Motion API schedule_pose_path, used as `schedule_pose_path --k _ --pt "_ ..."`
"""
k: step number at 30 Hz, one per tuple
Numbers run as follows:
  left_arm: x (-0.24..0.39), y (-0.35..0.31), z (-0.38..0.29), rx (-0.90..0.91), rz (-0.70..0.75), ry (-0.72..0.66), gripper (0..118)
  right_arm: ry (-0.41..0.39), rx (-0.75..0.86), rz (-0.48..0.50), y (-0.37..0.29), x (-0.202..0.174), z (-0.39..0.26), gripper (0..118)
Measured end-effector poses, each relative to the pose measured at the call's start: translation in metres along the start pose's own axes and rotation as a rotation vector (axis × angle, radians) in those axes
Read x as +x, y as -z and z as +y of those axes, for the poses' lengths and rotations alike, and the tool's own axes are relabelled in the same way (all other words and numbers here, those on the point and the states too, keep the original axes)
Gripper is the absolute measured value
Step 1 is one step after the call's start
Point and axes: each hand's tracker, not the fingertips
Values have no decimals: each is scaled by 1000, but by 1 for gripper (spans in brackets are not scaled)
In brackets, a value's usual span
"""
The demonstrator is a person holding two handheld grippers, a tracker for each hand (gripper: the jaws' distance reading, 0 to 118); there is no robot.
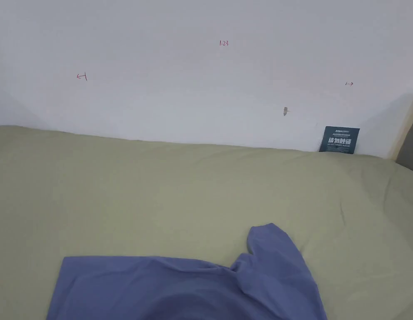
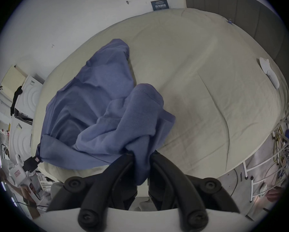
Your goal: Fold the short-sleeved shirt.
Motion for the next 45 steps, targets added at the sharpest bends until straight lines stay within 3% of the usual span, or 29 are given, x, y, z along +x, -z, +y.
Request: schedule_pose_path --k 5,6,7,8,9,11,12,15,19,21,22,23,24,26,33,37,41,42,43,45 --pt "-1 -1 -6 5 -12 -30 6 10 -3 -9 7 1 3 15" --pt "-1 -4 -6 19 -24 -32 7 14 15 -7 3 0 3 22" --pt "0 -9 -5 37 -26 -37 12 12 57 -15 -5 -1 3 37" --pt "2 -18 -3 70 -19 -32 19 -5 125 -19 -15 -3 2 61" --pt "4 -25 -1 107 -11 -18 31 -26 174 -18 -25 -4 2 71" --pt "14 -48 5 208 3 35 70 -63 283 11 -50 -11 2 70" --pt "19 -56 6 260 -8 69 76 -78 322 30 -61 -16 1 70" --pt "41 -85 10 388 -20 173 77 -172 435 89 -90 -40 -6 70" --pt "80 -105 6 472 7 330 72 -328 531 63 -105 -84 -24 70" --pt "95 -106 1 472 3 378 37 -406 557 29 -105 -104 -38 63" --pt "103 -106 -2 463 5 370 14 -450 556 21 -104 -114 -46 51" --pt "109 -104 -7 466 7 370 8 -478 552 14 -100 -122 -52 51" --pt "112 -104 -12 470 5 369 5 -494 545 10 -97 -128 -58 43" --pt "117 -100 -19 447 -25 354 3 -499 555 -14 -88 -139 -72 4" --pt "110 -77 -14 373 -76 338 3 -492 490 23 -69 -145 -70 2" --pt "90 -45 49 380 -71 238 4 -468 508 15 -64 -142 -40 2" --pt "57 36 142 305 -4 144 4 -419 525 10 -60 -133 -8 2" --pt "54 59 161 264 40 129 8 -412 527 8 -58 -131 -1 2" --pt "47 81 180 215 56 126 21 -407 526 4 -55 -128 5 2" --pt "38 121 212 105 107 123 73 -403 517 -9 -49 -122 19 3"
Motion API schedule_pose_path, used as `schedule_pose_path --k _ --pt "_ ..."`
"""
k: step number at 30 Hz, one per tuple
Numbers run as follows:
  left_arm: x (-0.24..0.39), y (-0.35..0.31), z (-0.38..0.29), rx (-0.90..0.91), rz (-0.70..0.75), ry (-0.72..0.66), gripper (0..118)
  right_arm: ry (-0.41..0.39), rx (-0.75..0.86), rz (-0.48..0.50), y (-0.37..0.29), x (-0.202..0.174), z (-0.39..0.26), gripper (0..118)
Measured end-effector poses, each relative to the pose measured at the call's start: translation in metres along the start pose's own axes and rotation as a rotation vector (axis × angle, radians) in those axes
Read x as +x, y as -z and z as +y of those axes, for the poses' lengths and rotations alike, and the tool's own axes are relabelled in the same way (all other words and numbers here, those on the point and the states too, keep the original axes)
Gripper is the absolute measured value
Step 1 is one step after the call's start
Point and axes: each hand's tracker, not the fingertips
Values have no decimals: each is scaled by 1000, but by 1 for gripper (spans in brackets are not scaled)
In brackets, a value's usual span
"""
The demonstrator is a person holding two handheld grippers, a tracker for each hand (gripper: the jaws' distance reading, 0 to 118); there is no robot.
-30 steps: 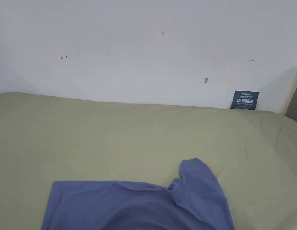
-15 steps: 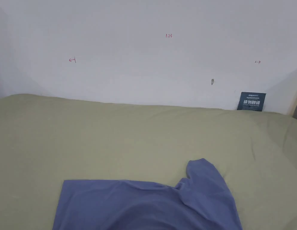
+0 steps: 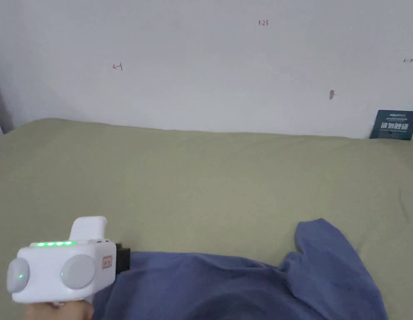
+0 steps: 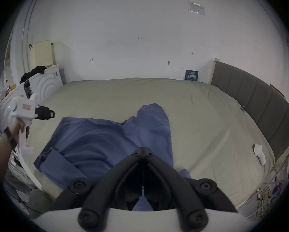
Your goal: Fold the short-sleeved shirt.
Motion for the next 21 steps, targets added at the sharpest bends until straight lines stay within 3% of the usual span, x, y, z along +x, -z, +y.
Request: schedule_pose_path --k 1,2,7,10,11,12,13,14,15,17,19,21 --pt "-2 20 9 -57 -9 -5 89 -1 -7 -13 6 5 2 3" --pt "1 39 13 -102 39 17 92 -2 -15 -18 12 10 4 3" --pt "11 95 4 -257 85 25 92 70 -59 -8 48 37 18 3" --pt "15 83 -4 -137 77 -31 91 94 -75 18 83 54 35 3" --pt "17 79 -4 -157 42 -19 80 93 -103 25 100 59 42 5" --pt "19 76 -5 -150 -3 11 65 94 -130 49 118 66 49 16" --pt "22 62 -8 -135 -5 65 50 88 -182 39 142 70 57 40" --pt "25 59 -8 -123 -6 90 18 82 -215 73 166 75 63 77" --pt "24 56 -8 -118 -27 82 3 82 -262 110 188 80 67 92" --pt "23 52 -7 -124 -92 30 3 62 -369 150 234 89 77 87" --pt "26 46 -9 -101 -91 33 3 74 -439 58 268 93 81 88" --pt "25 47 -7 -97 -103 39 3 116 -494 59 296 102 85 88"
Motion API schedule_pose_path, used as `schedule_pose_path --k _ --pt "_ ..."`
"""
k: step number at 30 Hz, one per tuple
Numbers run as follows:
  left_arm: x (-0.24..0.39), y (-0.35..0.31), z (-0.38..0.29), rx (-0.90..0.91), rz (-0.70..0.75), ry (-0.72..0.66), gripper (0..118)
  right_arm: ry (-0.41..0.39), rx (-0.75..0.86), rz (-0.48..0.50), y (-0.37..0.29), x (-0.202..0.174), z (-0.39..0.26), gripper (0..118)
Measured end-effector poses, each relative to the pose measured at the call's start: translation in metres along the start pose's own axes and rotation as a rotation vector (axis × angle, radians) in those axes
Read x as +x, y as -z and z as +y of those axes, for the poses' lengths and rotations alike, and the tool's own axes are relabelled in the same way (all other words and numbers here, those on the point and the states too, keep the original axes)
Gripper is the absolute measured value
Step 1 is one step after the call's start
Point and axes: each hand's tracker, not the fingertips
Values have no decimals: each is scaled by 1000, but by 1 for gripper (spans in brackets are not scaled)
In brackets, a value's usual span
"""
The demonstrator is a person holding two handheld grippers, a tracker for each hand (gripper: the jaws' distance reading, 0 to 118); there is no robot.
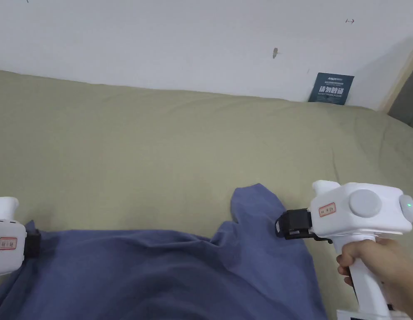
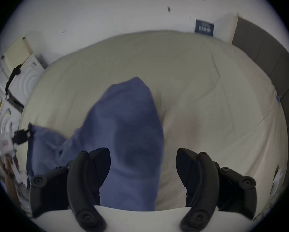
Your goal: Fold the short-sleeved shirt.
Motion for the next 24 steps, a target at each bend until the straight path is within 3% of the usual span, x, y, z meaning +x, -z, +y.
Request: schedule_pose_path --k 4,7,8,9,12,15,24 --pt "-1 8 3 -12 -15 -1 3 19 6 50 25 1 20 84" --pt "0 8 3 -12 -30 -2 3 61 -119 35 35 -4 24 36" --pt "0 10 3 -16 -38 0 3 48 -111 -52 34 -9 24 11" --pt "1 10 3 -16 -36 2 3 4 -82 -98 31 -15 23 4" --pt "1 10 2 -15 -52 13 3 39 -55 26 19 -14 18 4" --pt "3 1 3 4 -60 28 3 34 20 -9 -3 -19 10 4" --pt "-4 -60 -3 79 -171 35 3 -29 179 81 -109 -33 -37 4"
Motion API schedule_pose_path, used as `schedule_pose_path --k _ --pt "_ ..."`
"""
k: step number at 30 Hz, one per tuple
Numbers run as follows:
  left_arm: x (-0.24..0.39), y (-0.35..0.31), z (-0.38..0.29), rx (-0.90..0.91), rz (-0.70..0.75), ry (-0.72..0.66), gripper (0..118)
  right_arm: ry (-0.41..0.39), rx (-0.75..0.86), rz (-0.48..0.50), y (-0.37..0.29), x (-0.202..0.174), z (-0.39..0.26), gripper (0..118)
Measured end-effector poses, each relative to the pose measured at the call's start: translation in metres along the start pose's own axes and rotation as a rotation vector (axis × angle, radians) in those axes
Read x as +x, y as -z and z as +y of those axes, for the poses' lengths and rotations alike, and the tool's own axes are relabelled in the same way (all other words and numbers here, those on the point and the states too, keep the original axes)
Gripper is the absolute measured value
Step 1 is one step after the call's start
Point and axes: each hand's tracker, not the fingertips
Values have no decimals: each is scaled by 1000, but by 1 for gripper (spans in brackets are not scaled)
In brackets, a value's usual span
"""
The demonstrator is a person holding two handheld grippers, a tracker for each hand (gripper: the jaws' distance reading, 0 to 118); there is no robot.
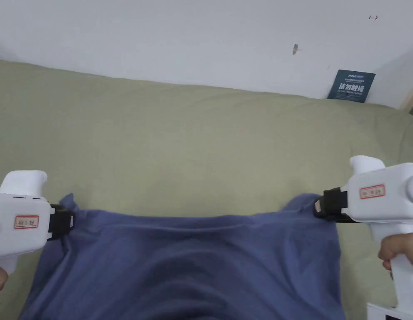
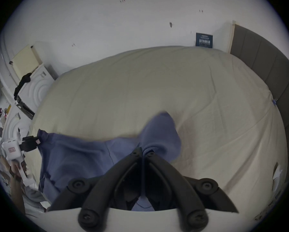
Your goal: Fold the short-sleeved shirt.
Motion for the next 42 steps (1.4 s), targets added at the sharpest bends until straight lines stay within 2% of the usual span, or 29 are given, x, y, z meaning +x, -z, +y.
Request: schedule_pose_path --k 4,9,17,20,28,32,33,36,37,39,40,41,42 --pt "2 -47 -11 52 -23 42 3 5 65 39 -56 -6 -20 4" --pt "-4 -103 -28 83 -40 68 3 -40 127 41 -116 -9 -46 4" --pt "-15 -165 -86 62 -66 138 3 25 94 7 -173 11 -114 4" --pt "-18 -176 -114 41 -74 150 3 59 57 -7 -180 16 -146 4" --pt "-25 -157 -185 -124 -82 103 3 222 -60 -64 -163 32 -225 4" --pt "-30 -139 -206 -170 -74 44 3 219 -103 -82 -146 34 -242 4" --pt "-31 -136 -210 -182 -74 30 3 225 -119 -107 -141 36 -244 4" --pt "-30 -129 -217 -212 -61 -8 6 259 -164 -94 -131 43 -242 6" --pt "-28 -132 -216 -201 -53 -17 10 278 -164 -84 -135 41 -241 12" --pt "-22 -144 -208 -161 -9 -31 29 275 -130 -74 -148 38 -237 53" --pt "-19 -154 -201 -134 1 -37 45 254 -53 -72 -159 34 -233 71" --pt "-16 -165 -194 -99 5 -50 67 234 -2 -72 -171 33 -230 76" --pt "-11 -175 -187 -63 -5 -58 72 213 32 -84 -182 28 -224 74"
